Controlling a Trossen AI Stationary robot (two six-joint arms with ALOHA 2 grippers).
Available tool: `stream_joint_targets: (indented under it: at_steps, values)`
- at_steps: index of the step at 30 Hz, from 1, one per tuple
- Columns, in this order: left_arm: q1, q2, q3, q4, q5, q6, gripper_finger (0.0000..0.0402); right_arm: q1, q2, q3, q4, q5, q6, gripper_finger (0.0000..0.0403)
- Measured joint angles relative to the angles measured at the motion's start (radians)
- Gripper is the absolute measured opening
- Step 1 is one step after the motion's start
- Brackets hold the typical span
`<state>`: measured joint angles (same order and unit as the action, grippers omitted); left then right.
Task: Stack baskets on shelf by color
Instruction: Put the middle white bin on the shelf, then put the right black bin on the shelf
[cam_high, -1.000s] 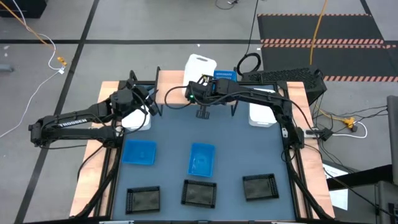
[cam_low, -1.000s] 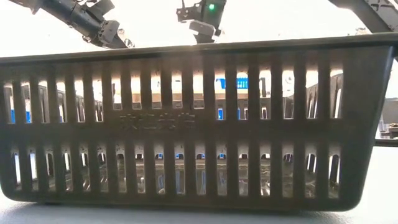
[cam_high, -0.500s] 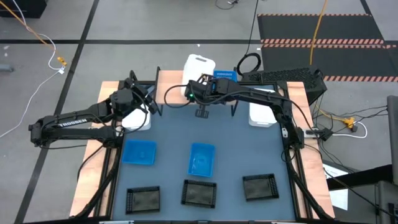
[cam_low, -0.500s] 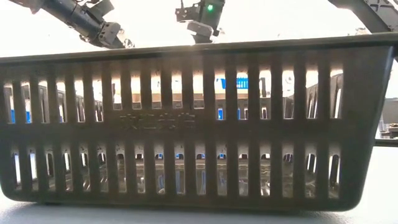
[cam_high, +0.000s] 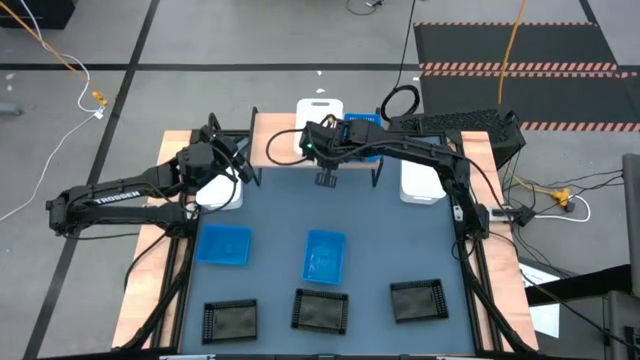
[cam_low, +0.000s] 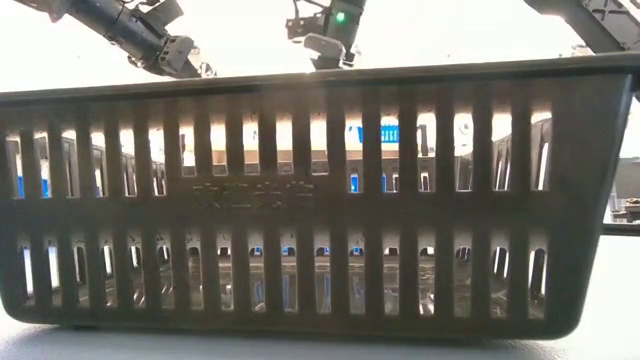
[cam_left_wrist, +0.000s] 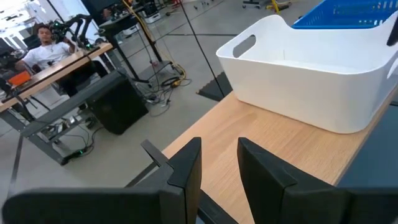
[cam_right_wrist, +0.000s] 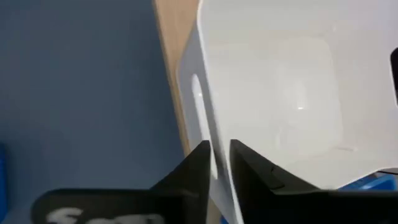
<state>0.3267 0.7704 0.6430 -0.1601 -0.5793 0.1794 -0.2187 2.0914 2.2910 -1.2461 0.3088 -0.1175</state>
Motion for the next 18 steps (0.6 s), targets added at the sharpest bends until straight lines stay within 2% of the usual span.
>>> stream_joint_targets:
  at_steps: [7,12,18]
  values:
    - [0.000,0.000,0.000,-0.001,0.000,0.000,0.0106,-0.005,-0.008,0.000,0.041,0.004,-0.031,0.0115]
    - [0.000,-0.007,0.000,-0.003,0.001,0.000,0.0106,0.010,-0.075,0.000,0.092,0.005,-0.074,0.0120]
    - [-0.024,-0.078,-0.001,-0.011,0.003,0.005,0.0106,0.056,-0.197,0.000,0.093,-0.019,-0.080,0.0121]
